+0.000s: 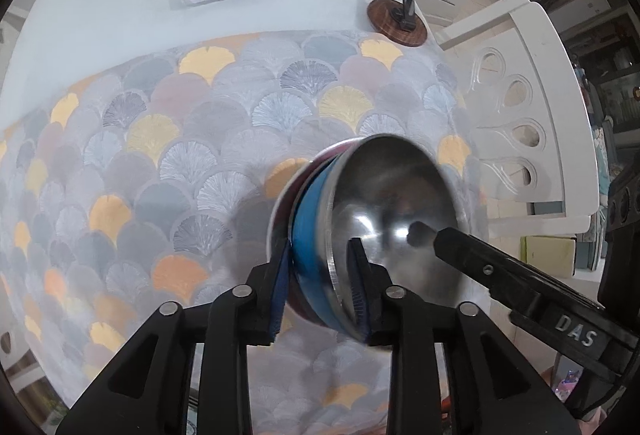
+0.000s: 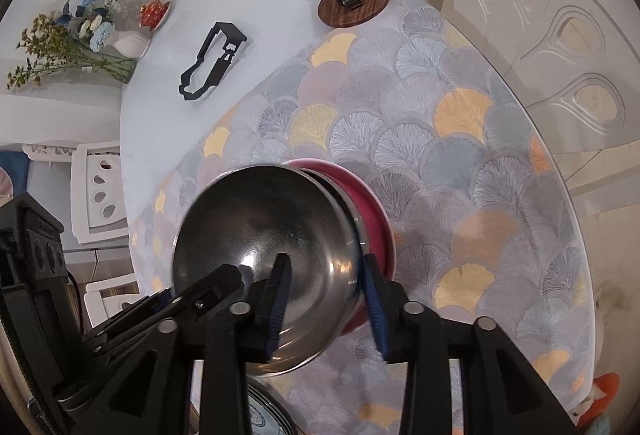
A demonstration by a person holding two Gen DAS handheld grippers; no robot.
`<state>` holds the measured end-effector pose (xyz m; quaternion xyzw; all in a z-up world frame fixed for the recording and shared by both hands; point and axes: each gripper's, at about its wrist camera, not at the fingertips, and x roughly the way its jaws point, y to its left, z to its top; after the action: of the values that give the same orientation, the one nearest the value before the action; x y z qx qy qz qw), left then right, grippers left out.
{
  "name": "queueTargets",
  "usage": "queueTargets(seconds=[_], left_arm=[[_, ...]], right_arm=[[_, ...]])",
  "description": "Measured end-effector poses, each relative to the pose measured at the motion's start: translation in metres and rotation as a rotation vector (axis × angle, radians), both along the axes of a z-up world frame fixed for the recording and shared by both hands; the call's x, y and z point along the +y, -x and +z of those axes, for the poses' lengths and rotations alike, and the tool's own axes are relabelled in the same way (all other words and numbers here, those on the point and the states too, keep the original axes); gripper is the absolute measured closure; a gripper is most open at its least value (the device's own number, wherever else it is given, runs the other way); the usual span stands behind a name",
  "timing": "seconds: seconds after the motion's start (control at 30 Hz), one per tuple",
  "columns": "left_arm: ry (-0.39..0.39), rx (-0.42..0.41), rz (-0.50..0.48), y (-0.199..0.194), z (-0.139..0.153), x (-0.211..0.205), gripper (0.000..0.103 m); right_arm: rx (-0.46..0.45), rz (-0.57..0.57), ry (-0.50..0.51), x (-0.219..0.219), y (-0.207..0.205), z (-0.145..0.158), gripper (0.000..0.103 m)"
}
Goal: Organize plates and bowls
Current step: 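Grasp the rims of the nested bowls with both grippers and lift them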
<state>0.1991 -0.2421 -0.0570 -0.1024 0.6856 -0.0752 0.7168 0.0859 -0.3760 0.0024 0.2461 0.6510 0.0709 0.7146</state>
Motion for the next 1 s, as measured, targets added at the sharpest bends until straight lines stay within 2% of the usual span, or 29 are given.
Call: queueTargets(seconds=[0.17,0.27,0.33,0.4,0.7,0.77,1.0], left_arm=[[0.008,-0.015,0.012,-0.001,0.006,0.003,0.072],[-0.024,-0.048,0.006,0.0,0.014,0.006,0.065],[-0.052,-0.066,0.007,0.0,0.016,0.009,0.052],[-0.062,-0.077,0.016,-0.001,0.015,0.014,0.049],[-0.063,-0.029,0.021,-0.008,-0.006,0.018,0.048],[-0.075,-0.023,0.01,-0.008,-0.01,0.016,0.048],[-0.099,0.025,-0.015,-0.009,-0.032,0.012,0.048]], right_arm=[[-0.019,0.001,0.002,0.002,-0.002,0.005,0.054],[-0.036,-0.006,0.009,0.0,-0.002,0.007,0.049],[-0.042,-0.017,0.017,-0.002,-0.002,0.007,0.049],[-0.047,-0.034,0.006,-0.006,-0.002,0.004,0.048],[-0.007,-0.035,0.023,-0.004,-0.003,-0.024,0.048],[0.006,-0.026,0.032,0.0,-0.004,-0.032,0.044],[0.051,-0.009,-0.002,0.011,-0.007,-0.062,0.041]])
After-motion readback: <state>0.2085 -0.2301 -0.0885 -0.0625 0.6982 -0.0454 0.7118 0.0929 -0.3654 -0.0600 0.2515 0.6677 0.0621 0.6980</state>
